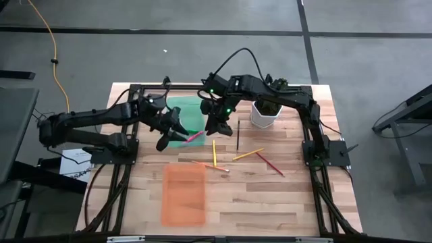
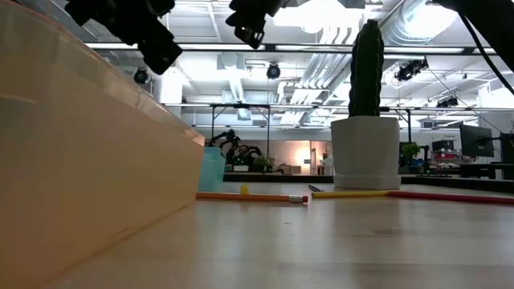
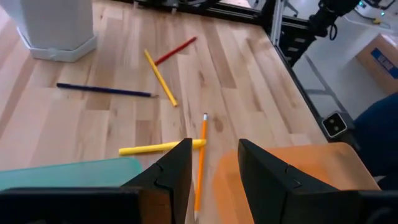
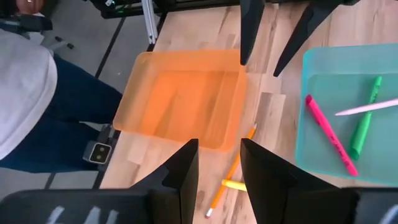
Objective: Sort pens & pencils
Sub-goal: Put the yellow pen into the green bin
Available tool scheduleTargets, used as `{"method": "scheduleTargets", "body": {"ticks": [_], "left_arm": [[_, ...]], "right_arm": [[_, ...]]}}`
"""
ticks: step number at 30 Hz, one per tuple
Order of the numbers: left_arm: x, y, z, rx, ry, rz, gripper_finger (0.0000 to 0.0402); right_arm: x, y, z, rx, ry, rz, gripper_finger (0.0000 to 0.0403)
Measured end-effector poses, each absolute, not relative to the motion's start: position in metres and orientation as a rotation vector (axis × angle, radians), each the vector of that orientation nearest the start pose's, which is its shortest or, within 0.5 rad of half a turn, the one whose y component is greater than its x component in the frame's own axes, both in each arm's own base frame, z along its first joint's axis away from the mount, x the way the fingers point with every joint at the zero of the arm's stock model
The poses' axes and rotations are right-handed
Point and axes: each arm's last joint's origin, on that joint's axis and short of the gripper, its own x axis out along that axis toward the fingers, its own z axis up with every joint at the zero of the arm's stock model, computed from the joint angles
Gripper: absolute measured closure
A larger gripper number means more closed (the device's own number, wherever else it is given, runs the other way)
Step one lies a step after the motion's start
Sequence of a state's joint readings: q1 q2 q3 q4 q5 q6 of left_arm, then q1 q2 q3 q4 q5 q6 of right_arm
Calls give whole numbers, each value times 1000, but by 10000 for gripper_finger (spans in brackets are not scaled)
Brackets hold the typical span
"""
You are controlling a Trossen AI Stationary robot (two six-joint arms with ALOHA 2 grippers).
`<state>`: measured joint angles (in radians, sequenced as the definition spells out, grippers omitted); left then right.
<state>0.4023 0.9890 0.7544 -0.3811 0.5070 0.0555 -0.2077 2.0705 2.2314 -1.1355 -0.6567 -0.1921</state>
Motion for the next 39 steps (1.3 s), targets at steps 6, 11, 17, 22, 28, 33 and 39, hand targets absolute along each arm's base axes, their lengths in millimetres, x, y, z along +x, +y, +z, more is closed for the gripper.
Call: {"method": "scheduleTargets", "body": {"ticks": [6, 11, 17, 22, 28, 33, 39], "left_arm": [[196, 50, 276, -187, 543, -121, 283], [194, 39, 280, -188, 532, -106, 283], [186, 28, 288, -192, 503, -46, 283], [177, 21, 291, -197, 509, 5, 283], [174, 14, 292, -204, 516, 33, 283], [175, 8, 291, -203, 521, 41, 283], [175, 4, 291, -202, 520, 53, 283]], "right_arm": [[427, -56, 358, 197, 872, 462, 292], [424, -47, 350, 156, 960, 408, 292], [419, -43, 330, 114, 1101, 355, 295], [421, -40, 319, 103, 1132, 333, 311], [423, -33, 319, 40, 1133, 299, 329], [421, -33, 324, 25, 1124, 271, 332], [410, -35, 347, -25, 1059, 200, 333]]}}
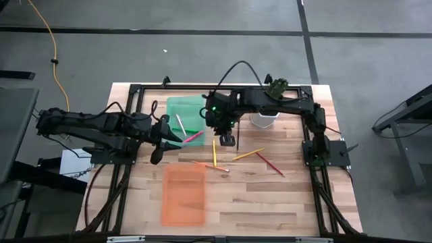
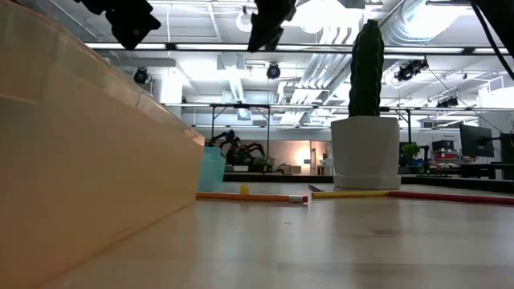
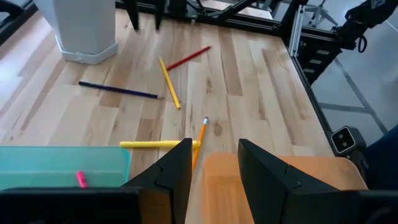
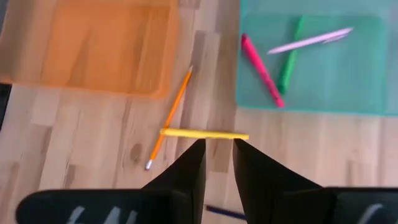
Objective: Sort pens & pencils
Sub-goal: Put the yellow pen into the green bin
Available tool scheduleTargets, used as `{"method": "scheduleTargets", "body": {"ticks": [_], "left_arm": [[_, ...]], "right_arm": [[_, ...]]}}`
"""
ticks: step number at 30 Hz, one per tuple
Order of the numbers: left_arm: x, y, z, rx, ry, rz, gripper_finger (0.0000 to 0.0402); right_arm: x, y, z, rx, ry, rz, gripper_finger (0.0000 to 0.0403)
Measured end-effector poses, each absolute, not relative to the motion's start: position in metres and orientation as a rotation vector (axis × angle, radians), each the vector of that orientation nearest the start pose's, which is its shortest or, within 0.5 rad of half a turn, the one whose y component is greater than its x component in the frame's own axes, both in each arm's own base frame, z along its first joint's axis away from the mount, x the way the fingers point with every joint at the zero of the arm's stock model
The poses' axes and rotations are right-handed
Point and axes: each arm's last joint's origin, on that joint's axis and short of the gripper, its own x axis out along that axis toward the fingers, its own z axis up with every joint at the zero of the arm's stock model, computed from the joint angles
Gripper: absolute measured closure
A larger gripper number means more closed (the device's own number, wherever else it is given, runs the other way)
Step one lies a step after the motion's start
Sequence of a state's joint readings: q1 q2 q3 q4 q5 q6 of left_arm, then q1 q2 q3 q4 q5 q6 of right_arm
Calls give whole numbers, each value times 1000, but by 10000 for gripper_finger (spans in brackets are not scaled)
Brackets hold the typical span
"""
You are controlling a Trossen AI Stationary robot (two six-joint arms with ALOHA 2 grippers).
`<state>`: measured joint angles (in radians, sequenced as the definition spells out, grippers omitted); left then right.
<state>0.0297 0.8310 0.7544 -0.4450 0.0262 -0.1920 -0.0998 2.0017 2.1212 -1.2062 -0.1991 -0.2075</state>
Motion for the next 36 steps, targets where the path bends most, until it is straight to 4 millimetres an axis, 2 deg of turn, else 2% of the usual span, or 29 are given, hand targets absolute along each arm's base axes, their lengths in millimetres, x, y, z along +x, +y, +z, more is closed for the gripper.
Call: {"method": "scheduleTargets", "body": {"ticks": [15, 20, 24, 30, 36], "left_arm": [[175, 5, 292, -195, 512, 78, 283], [175, 6, 292, -189, 509, 83, 283], [175, 6, 292, -187, 509, 83, 283], [175, 6, 292, -174, 507, 93, 283], [175, 7, 292, -156, 506, 113, 283]], "right_arm": [[372, -41, 418, -13, 771, 77, 333], [356, -40, 429, -6, 699, 23, 333], [337, -38, 425, 35, 629, -12, 333], [304, -33, 403, 121, 461, -80, 333], [289, -24, 368, 155, 522, -113, 333]]}}
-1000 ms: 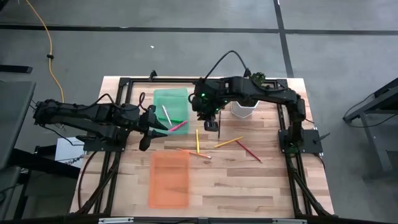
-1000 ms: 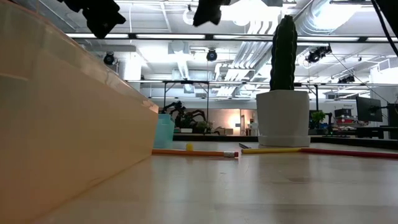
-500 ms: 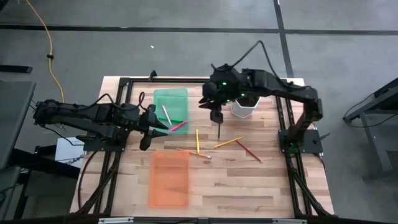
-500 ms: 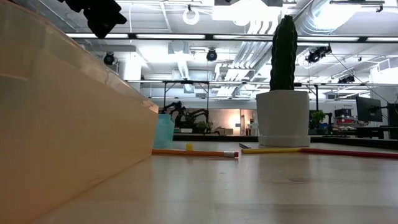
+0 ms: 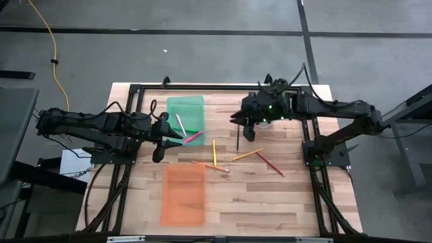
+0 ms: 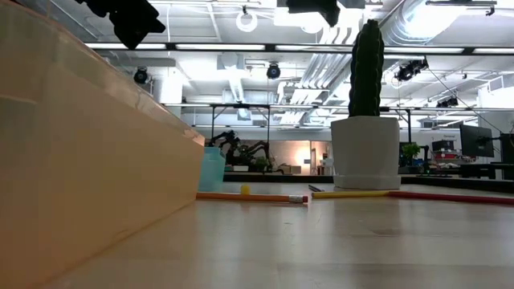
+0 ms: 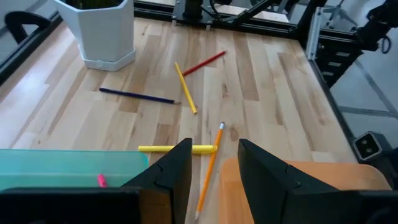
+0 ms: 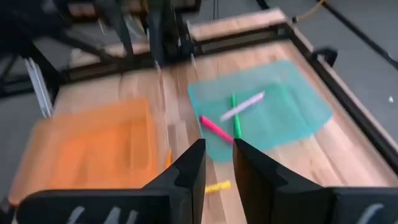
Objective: Sort pens & pencils
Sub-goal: Put the yellow pen into the green bin
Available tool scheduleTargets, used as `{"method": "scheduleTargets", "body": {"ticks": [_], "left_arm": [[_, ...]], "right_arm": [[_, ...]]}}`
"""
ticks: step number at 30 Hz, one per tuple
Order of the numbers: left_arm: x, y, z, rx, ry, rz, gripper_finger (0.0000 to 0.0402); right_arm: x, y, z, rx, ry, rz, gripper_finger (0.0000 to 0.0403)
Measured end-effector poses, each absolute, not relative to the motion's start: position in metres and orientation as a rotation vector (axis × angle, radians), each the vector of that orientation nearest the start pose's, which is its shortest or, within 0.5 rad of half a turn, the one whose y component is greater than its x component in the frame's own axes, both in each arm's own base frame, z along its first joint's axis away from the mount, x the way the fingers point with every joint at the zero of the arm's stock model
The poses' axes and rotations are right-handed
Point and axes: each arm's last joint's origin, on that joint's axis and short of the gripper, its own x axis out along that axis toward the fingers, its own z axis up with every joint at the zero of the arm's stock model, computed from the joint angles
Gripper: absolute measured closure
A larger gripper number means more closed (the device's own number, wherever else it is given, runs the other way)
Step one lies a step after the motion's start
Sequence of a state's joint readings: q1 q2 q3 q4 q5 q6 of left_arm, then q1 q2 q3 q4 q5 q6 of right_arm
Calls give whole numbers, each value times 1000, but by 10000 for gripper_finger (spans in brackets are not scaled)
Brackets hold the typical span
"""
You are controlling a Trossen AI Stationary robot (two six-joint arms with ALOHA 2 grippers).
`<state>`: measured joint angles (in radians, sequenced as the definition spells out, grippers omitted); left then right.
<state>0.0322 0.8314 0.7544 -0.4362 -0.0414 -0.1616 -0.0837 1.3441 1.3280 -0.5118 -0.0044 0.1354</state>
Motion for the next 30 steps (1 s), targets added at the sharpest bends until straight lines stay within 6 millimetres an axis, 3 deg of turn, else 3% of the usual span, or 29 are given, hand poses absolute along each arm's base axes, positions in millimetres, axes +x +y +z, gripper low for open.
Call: {"method": "scheduleTargets", "body": {"ticks": [8, 17, 23, 30], "left_arm": [[175, 8, 292, -133, 503, 167, 283], [174, 9, 291, -134, 508, 205, 283], [175, 10, 291, -128, 509, 227, 283], [174, 10, 289, -126, 534, 231, 283]], "right_arm": [[289, -24, 316, 166, 634, -137, 333], [287, -25, 276, 234, 669, -148, 333], [285, -24, 264, 270, 681, -154, 333], [286, -23, 264, 328, 664, -168, 333]]}}
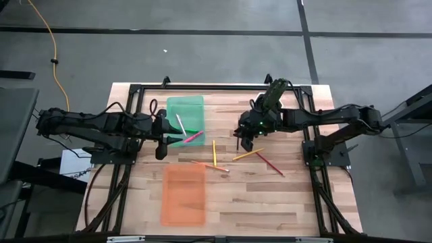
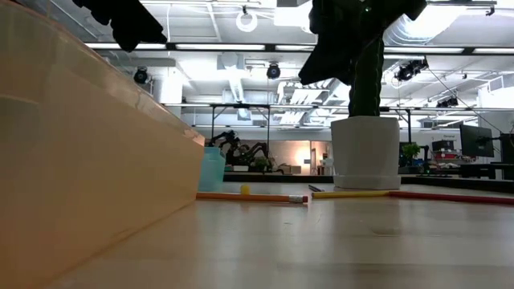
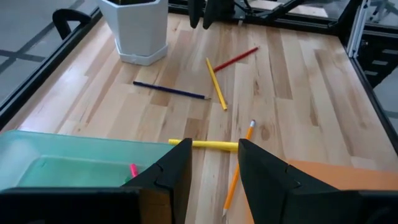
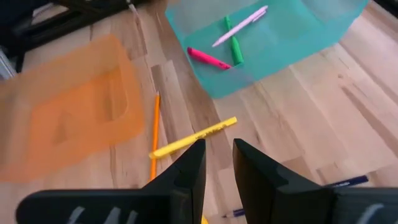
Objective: Sort pens & pencils
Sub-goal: Put the yellow pen into the green bin
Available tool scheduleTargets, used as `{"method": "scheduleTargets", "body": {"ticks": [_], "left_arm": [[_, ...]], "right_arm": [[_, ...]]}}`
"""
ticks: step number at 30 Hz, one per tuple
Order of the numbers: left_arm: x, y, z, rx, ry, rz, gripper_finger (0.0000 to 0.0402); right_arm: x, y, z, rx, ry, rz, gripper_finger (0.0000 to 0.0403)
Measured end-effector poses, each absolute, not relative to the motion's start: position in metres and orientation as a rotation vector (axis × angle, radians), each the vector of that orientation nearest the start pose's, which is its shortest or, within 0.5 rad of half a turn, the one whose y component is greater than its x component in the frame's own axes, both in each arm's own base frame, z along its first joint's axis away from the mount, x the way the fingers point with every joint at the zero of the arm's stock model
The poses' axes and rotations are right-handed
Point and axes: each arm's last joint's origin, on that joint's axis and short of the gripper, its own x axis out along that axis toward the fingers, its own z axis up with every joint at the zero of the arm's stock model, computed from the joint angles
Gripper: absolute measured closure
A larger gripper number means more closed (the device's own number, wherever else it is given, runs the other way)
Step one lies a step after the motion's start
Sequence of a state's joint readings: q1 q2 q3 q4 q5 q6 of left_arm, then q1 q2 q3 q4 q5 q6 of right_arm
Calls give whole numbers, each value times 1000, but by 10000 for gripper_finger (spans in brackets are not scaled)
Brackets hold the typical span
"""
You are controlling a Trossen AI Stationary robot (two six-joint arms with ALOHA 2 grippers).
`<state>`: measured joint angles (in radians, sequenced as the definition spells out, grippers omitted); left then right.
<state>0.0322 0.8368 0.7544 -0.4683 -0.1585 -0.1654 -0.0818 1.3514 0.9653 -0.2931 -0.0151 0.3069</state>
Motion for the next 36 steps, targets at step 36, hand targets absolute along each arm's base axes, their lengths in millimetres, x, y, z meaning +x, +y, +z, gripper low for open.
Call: {"method": "scheduleTargets", "body": {"ticks": [36], "left_arm": [[169, 9, 281, -123, 626, 217, 283]], "right_arm": [[317, 40, 226, 574, 596, -413, 333]]}}
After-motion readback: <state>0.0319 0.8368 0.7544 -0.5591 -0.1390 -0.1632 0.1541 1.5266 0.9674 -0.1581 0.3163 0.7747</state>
